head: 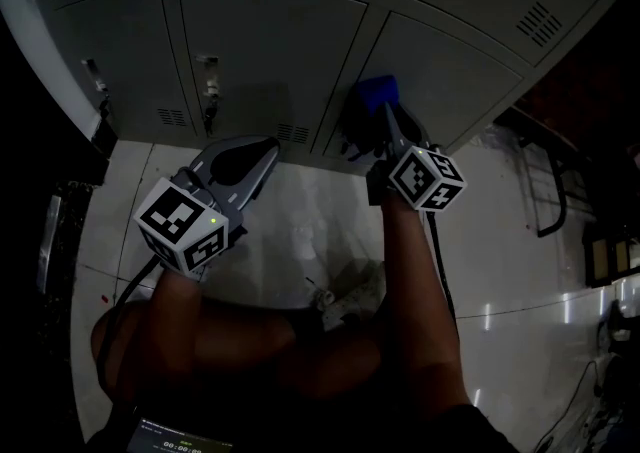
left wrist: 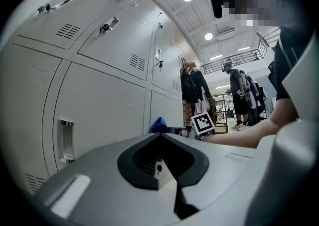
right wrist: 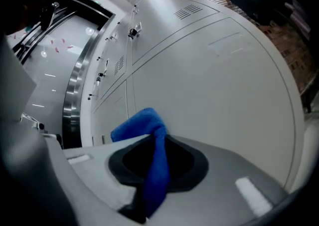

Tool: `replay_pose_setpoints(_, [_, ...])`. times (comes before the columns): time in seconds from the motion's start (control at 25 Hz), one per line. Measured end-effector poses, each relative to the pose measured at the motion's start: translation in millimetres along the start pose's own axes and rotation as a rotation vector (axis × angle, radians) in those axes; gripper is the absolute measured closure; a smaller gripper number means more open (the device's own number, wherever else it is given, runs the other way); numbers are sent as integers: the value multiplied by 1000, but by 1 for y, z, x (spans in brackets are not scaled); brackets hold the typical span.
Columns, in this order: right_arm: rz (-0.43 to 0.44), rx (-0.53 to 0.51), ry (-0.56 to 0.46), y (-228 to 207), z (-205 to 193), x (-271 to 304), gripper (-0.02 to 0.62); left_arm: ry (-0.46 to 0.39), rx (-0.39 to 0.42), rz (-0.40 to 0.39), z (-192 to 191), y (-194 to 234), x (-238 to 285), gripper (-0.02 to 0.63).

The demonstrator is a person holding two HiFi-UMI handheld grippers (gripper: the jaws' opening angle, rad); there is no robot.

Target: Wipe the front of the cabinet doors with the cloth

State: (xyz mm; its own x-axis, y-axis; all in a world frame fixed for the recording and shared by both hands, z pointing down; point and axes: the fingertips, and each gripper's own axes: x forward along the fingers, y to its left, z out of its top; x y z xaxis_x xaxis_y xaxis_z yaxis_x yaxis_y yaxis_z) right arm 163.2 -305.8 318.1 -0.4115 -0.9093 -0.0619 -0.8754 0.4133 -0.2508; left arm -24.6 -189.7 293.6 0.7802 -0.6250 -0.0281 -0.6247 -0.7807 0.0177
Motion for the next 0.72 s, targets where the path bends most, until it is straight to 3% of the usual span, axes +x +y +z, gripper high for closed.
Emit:
replay_pose_setpoints(0.4, [-92, 13, -21, -40, 11, -24, 537, 2, -1, -3, -1, -1, 0, 600])
replay_pose_setpoints(0.72, [-216, 66, -61, -90, 27, -58, 537, 13, 9, -9, -8, -2, 1, 600])
